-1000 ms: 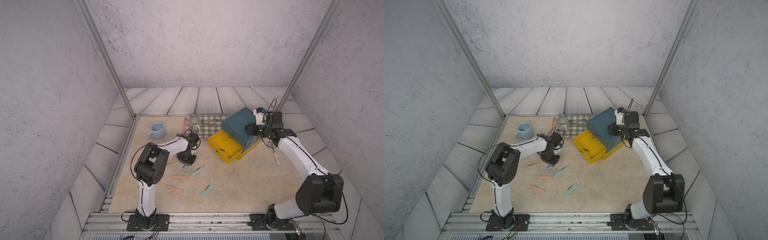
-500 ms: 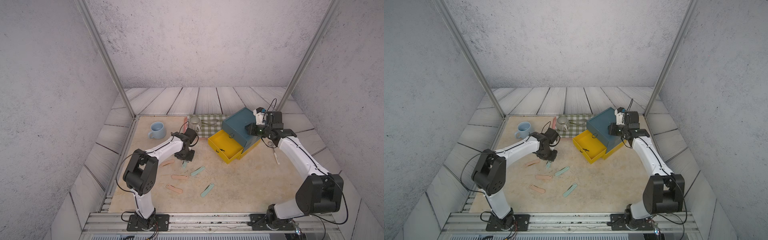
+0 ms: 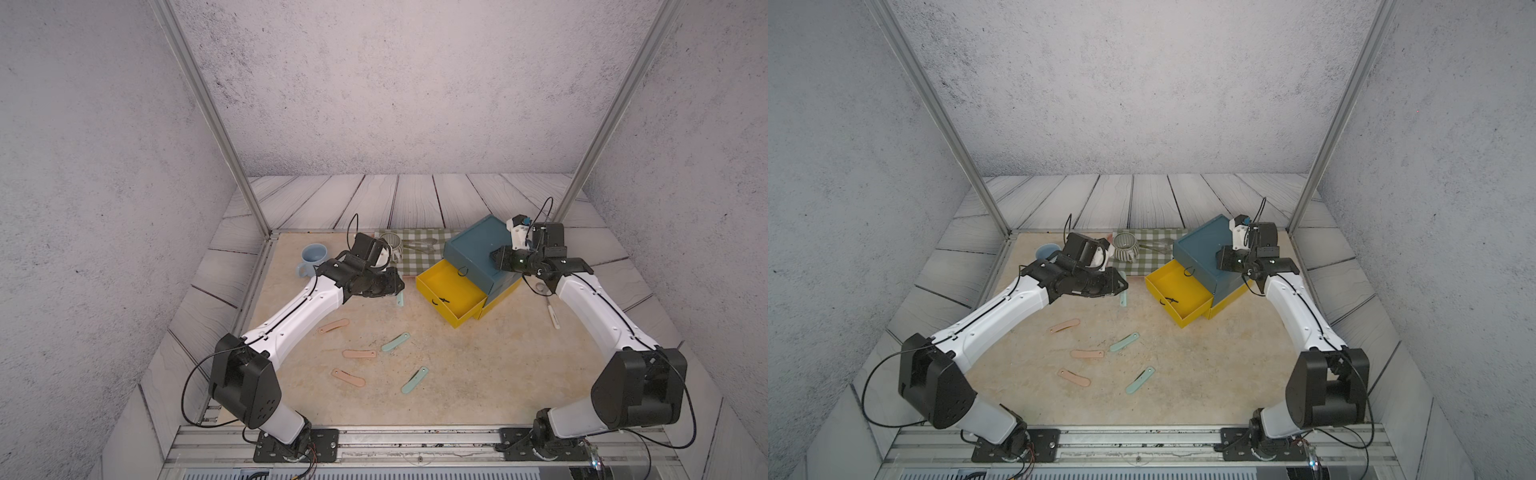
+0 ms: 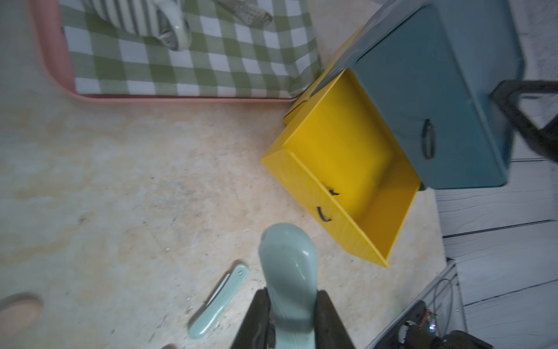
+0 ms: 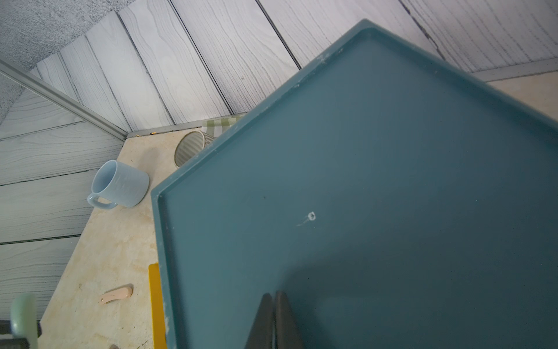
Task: Place the fruit knives into the drawer by color
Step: Place the fruit knife in the drawer.
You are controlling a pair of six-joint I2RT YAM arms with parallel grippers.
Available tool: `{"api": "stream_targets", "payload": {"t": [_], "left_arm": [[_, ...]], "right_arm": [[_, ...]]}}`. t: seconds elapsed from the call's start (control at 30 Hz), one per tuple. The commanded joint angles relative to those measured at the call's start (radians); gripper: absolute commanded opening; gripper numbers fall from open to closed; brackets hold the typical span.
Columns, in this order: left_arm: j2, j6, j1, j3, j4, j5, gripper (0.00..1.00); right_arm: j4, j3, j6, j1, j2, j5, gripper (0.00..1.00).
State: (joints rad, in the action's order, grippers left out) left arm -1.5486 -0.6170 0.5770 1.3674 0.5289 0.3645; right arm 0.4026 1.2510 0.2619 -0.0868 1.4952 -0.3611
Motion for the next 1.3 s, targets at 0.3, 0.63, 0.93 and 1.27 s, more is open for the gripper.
{"api": "stream_targets", "payload": {"t": [0.3, 0.63, 0.93, 1.27], "left_arm": [[-0.209, -0.207, 0.107, 0.185, -0.187, 0.051, 0.07], [-0.376, -0.260, 0.157, 0.322, -0.175, 0.005, 0.08], [-0.484, -0.265, 0.179, 0.390, -0.147, -0.012, 0.08], [-0.560, -0.257, 0.181, 0.442, -0.118, -0.013, 0.11]], "right_arm": [[0.357, -0.102, 0.016, -0.004, 0.107, 0.073, 0.08], [0.350, -0.111, 0.016, -0.004, 0.108, 0.065, 0.09], [0.344, -0.115, 0.016, -0.005, 0.106, 0.062, 0.08], [0.341, -0.116, 0.015, -0.004, 0.112, 0.064, 0.08]]}}
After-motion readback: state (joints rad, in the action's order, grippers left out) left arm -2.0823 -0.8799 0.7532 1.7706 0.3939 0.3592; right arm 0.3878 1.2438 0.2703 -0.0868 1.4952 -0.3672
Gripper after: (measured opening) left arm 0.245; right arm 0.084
